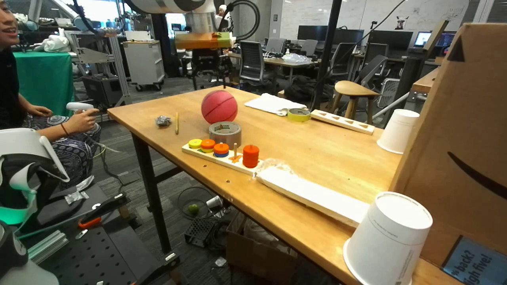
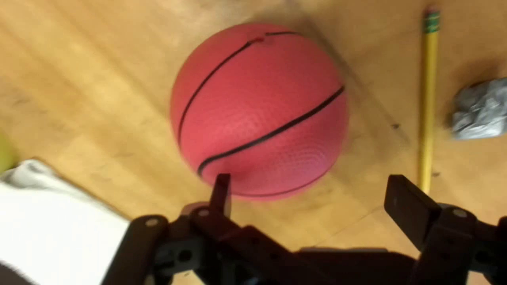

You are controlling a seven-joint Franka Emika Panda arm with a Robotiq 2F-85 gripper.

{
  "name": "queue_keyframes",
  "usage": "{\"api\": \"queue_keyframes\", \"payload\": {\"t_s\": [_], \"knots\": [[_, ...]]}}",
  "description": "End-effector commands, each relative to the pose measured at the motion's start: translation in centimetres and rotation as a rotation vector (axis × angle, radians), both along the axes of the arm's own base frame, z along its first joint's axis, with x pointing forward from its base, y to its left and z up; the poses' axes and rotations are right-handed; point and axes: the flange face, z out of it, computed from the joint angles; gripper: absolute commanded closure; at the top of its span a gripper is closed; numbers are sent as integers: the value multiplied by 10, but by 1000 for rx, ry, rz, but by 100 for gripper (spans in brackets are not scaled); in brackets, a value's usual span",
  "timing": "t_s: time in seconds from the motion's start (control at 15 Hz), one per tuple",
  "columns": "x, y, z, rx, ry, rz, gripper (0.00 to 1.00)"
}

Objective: Push the ball on the table to the right.

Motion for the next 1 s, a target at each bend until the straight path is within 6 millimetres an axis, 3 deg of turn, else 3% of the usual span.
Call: {"api": "queue_keyframes", "payload": {"t_s": [0.0,0.2,0.33,0.6,0.73,0.93], "knots": [[58,-60,25,-51,-190,-49,0],[74,-115,9,-134,-232,-93,0],[66,-131,-4,-142,-221,-121,0],[37,-123,-11,-99,-215,-116,0],[21,-118,-6,-134,-266,-72,0],[-11,-127,13,-285,-323,11,0]]}}
